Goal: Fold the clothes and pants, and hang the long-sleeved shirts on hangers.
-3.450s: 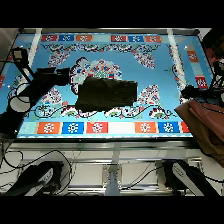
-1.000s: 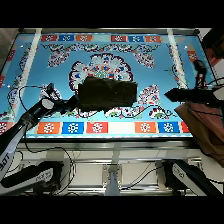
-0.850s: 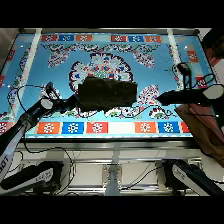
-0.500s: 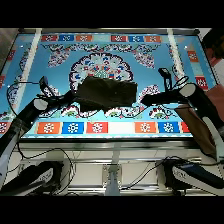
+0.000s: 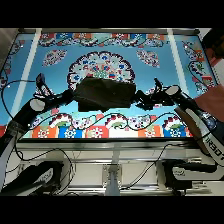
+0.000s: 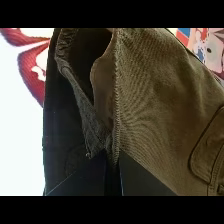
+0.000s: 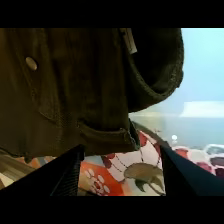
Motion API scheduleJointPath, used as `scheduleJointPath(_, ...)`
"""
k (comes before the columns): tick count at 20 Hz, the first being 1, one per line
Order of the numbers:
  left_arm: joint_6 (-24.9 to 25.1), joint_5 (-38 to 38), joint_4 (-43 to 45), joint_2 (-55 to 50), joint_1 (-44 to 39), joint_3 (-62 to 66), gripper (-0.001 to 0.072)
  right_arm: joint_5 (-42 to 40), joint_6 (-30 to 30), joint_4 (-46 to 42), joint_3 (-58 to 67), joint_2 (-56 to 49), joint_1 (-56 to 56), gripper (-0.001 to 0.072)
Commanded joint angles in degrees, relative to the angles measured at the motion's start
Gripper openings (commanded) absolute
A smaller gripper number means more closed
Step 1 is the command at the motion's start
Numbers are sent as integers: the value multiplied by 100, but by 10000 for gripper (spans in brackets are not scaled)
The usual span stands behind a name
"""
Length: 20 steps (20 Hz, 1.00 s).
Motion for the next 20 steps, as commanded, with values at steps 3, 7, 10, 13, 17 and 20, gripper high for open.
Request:
scheduleJointPath(3, 87, 4, 4, 7, 0, 2, 26, -426, 595, 382, 2, -343, 564, 551)
scheduleJointPath(7, 87, 4, 4, 7, 0, 2, 26, -861, 1025, 448, 4, -352, 743, 549)
scheduleJointPath(10, 87, 2, 4, 7, 0, 2, 26, -715, 1012, 643, 15, -332, 745, 462)
scheduleJointPath(13, 87, 4, 4, 7, 0, 2, 26, -485, 846, 686, 190, -330, 743, 168)
scheduleJointPath(17, 94, 2, 4, 20, 2, 4, 26, -289, 48, 684, 741, -295, 745, 78)
scheduleJointPath(20, 529, 2, 2, 243, 13, 133, 26, -66, -409, 304, 1436, -7, 726, 78)
